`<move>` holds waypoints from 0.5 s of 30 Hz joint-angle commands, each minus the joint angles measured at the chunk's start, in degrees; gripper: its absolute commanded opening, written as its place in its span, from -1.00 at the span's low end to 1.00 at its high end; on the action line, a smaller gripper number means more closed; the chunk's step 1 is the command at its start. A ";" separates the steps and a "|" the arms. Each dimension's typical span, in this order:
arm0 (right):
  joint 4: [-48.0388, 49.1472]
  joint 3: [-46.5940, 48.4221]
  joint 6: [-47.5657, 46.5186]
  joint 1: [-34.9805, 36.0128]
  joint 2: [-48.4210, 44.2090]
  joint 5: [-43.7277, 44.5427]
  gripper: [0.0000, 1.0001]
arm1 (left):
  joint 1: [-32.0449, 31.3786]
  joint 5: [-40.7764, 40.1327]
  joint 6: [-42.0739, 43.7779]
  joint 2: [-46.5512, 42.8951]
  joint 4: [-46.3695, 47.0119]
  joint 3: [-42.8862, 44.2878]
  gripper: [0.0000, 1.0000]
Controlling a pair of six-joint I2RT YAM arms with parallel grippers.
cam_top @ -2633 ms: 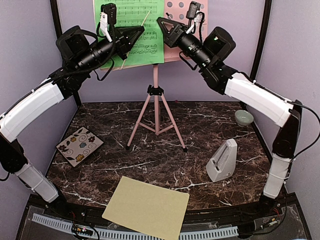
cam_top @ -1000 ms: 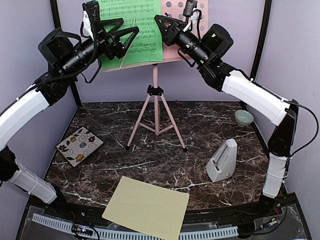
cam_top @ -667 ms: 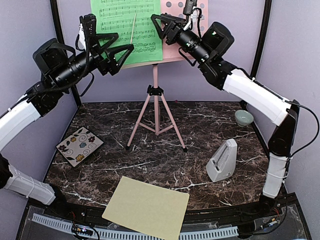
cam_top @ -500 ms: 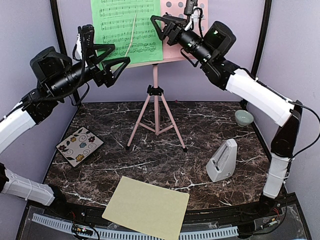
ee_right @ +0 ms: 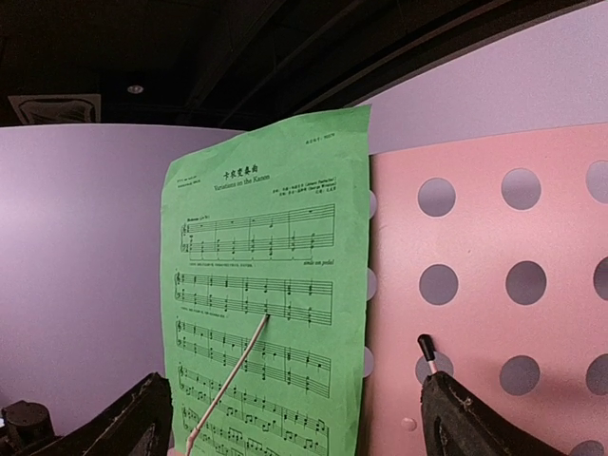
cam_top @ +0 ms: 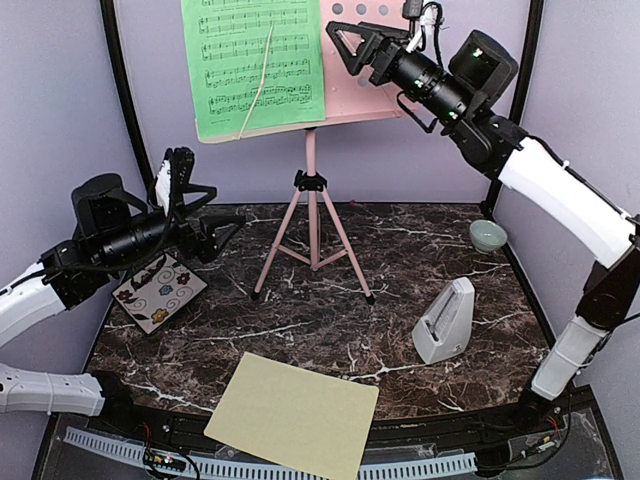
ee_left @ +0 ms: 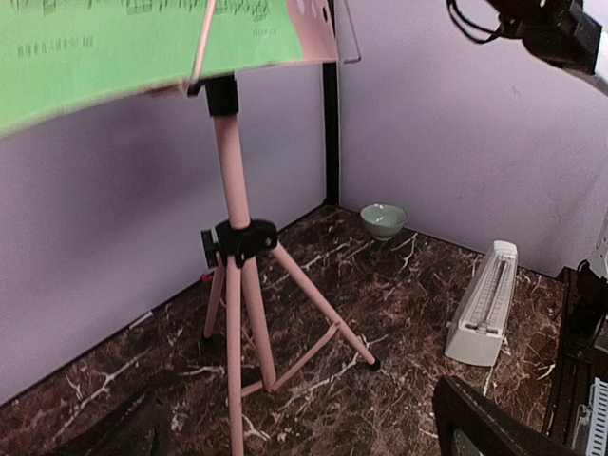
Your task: Set up the instrument practice props
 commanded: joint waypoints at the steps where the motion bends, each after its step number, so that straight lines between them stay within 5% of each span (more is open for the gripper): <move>1: -5.87 -2.05 -2.20 -0.43 -4.02 0.16 0.83 | -0.29 -4.56 -7.07 -1.20 -1.49 -6.46 0.97; 8: -12.23 -10.27 -1.09 -0.89 -11.79 -1.74 0.85 | 2.31 -6.95 -13.15 7.80 -2.56 -9.74 0.91; 15: -15.32 -24.00 1.19 -1.04 -20.81 -1.13 0.80 | 9.70 -0.24 -14.54 21.51 1.69 -7.32 0.96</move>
